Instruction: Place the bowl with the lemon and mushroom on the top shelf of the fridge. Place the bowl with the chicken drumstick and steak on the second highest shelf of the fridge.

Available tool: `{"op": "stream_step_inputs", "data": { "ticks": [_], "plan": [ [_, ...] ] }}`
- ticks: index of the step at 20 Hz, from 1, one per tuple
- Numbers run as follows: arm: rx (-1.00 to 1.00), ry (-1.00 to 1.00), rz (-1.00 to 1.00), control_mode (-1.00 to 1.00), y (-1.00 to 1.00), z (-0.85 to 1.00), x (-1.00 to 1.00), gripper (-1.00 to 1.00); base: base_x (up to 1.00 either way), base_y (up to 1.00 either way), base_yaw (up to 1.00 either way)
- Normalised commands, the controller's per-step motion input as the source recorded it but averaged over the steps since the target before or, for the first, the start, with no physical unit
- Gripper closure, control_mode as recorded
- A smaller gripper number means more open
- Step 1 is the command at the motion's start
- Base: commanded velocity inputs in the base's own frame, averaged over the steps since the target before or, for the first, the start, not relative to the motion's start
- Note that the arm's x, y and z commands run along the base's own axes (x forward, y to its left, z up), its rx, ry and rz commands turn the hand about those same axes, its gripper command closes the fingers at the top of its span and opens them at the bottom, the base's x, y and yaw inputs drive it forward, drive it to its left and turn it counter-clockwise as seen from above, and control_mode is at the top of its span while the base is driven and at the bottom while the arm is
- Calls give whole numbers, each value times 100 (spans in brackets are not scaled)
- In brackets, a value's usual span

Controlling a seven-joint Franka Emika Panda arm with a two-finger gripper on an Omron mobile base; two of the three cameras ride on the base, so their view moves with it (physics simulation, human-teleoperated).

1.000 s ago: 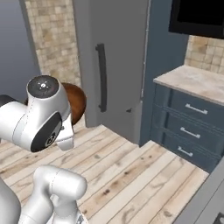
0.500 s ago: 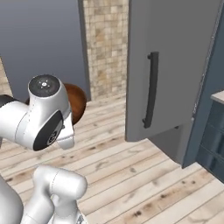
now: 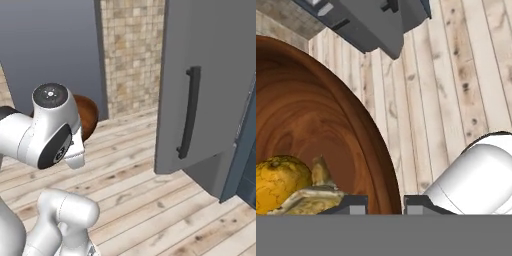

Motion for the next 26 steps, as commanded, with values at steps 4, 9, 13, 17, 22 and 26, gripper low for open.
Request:
{"op": "stream_step_inputs", "data": {
  "ticks": [4,9,13,17,22,26],
  "plan": [
    [0,0,0,100,0,0,0,100,100,76,-8],
    [0,0,0,100,0,0,0,100,100,68,-10],
    [0,0,0,100,0,0,0,100,100,38,-10],
    [0,0,0,100,0,0,0,100,100,9,-25],
    [0,0,0,100,0,0,0,100,100,5,-42],
    [0,0,0,100,0,0,0,100,100,8,-50]
  ]
}}
